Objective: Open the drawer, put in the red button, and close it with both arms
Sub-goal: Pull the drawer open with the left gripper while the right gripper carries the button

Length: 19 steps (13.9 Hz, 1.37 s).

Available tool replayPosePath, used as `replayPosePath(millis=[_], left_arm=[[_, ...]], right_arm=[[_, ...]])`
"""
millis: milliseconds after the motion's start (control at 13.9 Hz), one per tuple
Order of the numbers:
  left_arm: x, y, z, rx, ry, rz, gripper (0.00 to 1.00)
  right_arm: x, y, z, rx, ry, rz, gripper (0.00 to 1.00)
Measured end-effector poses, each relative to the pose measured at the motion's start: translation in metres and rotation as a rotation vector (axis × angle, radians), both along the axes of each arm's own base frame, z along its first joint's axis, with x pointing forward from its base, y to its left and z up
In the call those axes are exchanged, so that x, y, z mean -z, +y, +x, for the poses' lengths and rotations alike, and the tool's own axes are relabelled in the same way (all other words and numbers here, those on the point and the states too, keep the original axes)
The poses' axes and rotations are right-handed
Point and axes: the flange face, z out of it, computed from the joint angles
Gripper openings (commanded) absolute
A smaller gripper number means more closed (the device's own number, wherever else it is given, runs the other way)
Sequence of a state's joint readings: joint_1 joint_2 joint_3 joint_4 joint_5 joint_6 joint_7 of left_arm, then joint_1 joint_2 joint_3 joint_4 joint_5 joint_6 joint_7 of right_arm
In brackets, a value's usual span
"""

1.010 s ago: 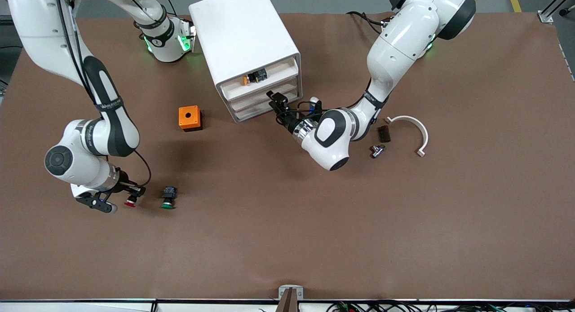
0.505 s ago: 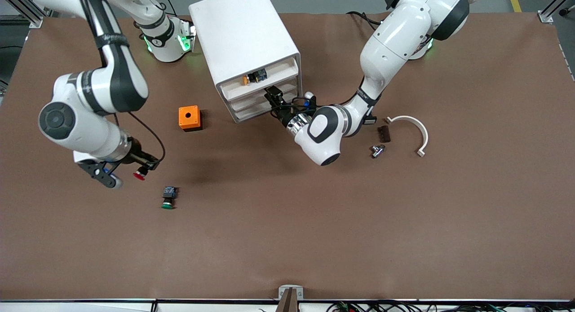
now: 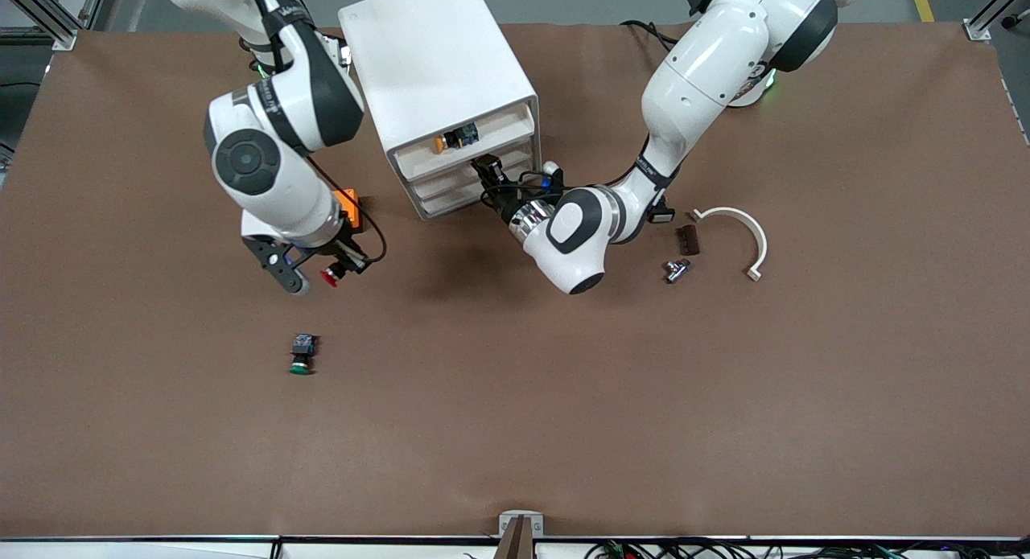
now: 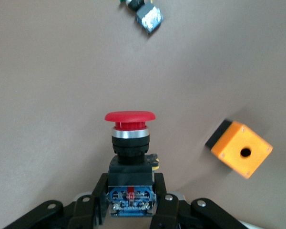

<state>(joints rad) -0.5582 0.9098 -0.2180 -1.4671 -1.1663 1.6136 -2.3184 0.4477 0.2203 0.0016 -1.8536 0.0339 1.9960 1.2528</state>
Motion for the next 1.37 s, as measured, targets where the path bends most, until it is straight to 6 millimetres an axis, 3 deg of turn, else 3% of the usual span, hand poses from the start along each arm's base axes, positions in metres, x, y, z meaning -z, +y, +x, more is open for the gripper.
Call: replayPosePath(millis=[216, 361, 649, 865, 1010, 1082, 1154, 1226, 1298, 1370], left_arm=[[0.000, 0.012, 0.015, -0.028, -0.004, 0.002, 0.00], [-0.006, 0.029, 0.042, -0.073, -0.022, -0.004, 0.00], [-0.018, 0.084, 0.107, -0.195, -0.064, -0.012, 0.00], [-0.026, 0.103, 0.132, -0.244, -0.099, -0.012, 0.00], [-0.029, 0.106, 0.138, -0.255, -0.117, -0.013, 0.15], [-0.029, 0.108, 0.140, -0.258, -0.125, -0.015, 0.30], [-0.029, 0.110, 0.142, -0.261, -0.132, -0.019, 0.58], [-0.029, 0.113, 0.146, -0.268, -0.144, -0.027, 0.79], [-0.032, 0.117, 0.151, -0.278, -0.164, -0.042, 0.95], [-0.036, 0.122, 0.158, -0.287, -0.178, -0.053, 1.00]], right_arm=[[0.000, 0.036, -0.019, 0.058, -0.002, -0.010, 0.00], [0.000, 0.058, -0.032, 0.087, -0.005, -0.014, 0.00], [-0.002, 0.096, -0.055, 0.138, -0.020, -0.013, 0.00], [-0.004, 0.126, -0.075, 0.179, -0.044, 0.001, 0.00], [-0.006, 0.142, -0.086, 0.202, -0.058, 0.014, 0.00], [-0.009, 0.149, -0.090, 0.213, -0.063, 0.019, 0.00], [-0.013, 0.157, -0.095, 0.224, -0.068, 0.024, 0.00], [-0.016, 0.165, -0.100, 0.234, -0.072, 0.029, 0.00], [-0.018, 0.174, -0.107, 0.242, -0.074, 0.031, 0.00], [-0.017, 0.183, -0.115, 0.249, -0.074, 0.031, 0.00]])
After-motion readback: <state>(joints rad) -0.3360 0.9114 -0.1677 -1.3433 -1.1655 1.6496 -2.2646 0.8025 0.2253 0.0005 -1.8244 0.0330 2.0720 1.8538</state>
